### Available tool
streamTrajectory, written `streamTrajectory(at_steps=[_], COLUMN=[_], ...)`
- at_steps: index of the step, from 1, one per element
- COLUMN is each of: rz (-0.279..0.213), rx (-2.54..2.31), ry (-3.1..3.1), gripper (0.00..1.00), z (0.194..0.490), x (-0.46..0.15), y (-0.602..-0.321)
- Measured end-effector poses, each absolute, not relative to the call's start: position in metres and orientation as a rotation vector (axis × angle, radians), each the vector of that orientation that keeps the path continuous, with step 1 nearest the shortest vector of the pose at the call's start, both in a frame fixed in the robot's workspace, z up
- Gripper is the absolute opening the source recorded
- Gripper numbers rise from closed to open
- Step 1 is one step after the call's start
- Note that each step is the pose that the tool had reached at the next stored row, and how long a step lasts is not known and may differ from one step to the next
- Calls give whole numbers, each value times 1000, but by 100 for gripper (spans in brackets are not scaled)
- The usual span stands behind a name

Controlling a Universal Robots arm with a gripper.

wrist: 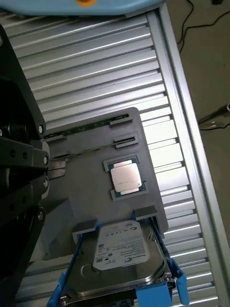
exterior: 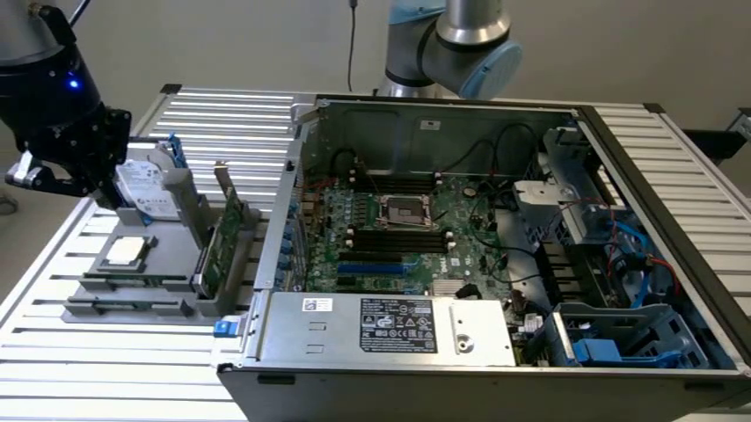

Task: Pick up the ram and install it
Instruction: 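Pick up the ram and move it above insertion slot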

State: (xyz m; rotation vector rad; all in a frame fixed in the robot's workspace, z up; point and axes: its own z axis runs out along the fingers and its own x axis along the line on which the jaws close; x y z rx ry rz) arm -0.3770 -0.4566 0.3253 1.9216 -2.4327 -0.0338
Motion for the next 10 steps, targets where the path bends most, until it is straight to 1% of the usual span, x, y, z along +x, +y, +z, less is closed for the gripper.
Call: streamTrajectory(at_steps=[10], rz=[-28], rx=[2132], ry=[-2248], gripper=[11], z=[320], x=[-377], y=[-457])
